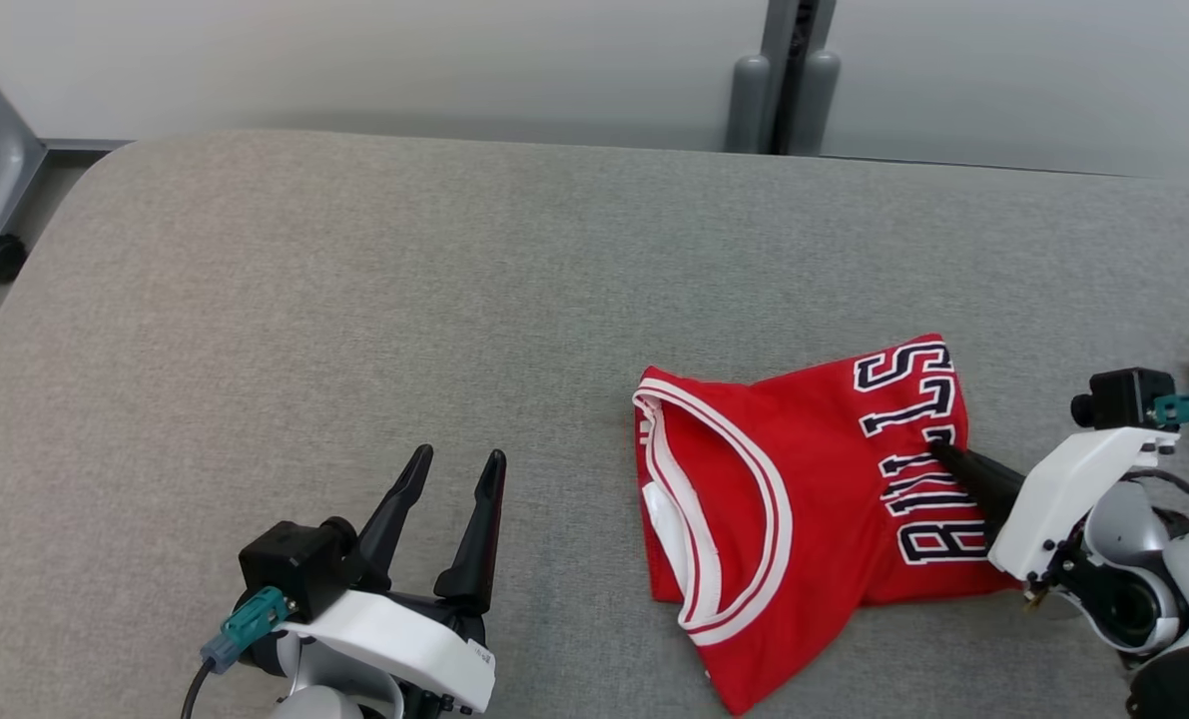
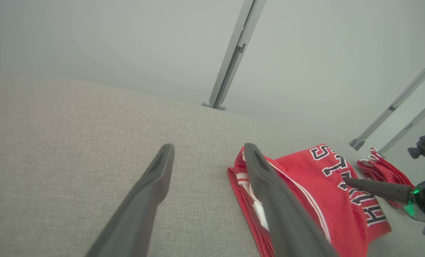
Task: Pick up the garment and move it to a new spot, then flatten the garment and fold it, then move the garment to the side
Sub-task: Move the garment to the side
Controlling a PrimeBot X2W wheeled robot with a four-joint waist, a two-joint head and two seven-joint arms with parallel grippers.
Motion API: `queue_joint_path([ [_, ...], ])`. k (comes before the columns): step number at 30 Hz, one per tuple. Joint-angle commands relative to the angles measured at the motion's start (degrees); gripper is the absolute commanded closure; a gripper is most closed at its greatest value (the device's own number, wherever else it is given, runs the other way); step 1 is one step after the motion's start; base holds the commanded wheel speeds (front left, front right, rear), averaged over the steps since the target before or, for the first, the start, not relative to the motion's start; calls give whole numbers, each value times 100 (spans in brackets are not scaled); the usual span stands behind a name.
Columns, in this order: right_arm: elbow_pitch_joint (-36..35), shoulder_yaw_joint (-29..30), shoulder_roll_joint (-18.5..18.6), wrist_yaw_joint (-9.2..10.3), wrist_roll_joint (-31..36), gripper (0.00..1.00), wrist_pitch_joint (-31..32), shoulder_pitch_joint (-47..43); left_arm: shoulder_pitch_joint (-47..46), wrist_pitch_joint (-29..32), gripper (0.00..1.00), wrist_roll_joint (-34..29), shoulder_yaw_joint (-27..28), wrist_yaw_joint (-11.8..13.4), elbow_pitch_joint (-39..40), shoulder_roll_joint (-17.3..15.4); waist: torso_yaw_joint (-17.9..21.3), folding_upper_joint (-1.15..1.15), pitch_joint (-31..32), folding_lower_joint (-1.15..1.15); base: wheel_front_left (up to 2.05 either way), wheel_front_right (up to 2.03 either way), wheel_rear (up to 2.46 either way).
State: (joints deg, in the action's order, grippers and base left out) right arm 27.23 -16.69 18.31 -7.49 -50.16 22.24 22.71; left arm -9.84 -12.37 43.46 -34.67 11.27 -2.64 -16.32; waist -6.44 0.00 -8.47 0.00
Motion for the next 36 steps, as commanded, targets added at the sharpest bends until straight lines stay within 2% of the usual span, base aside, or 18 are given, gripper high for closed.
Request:
queue_joint_path([
  [1,-47,19,93,-1,-38,100,15,13,-1,-16,0,28,13,31,6,-20,66,0,20,0,0,0,0],
  [8,-504,120,521,-1,66,100,207,-60,-28,-39,0,0,-26,-1,24,0,452,0,65,0,0,0,0],
  [14,-798,364,624,-1,215,100,379,-103,-112,-36,0,-48,-33,10,58,1,962,0,98,0,0,0,0],
  [27,-1150,693,356,-1,559,100,684,-143,-194,-68,0,-180,28,134,60,-122,2133,0,104,0,0,0,0],
  [36,-1265,755,178,-1,655,100,741,-102,-261,-12,0,-262,33,206,102,-229,2380,0,-12,0,0,0,0],
])
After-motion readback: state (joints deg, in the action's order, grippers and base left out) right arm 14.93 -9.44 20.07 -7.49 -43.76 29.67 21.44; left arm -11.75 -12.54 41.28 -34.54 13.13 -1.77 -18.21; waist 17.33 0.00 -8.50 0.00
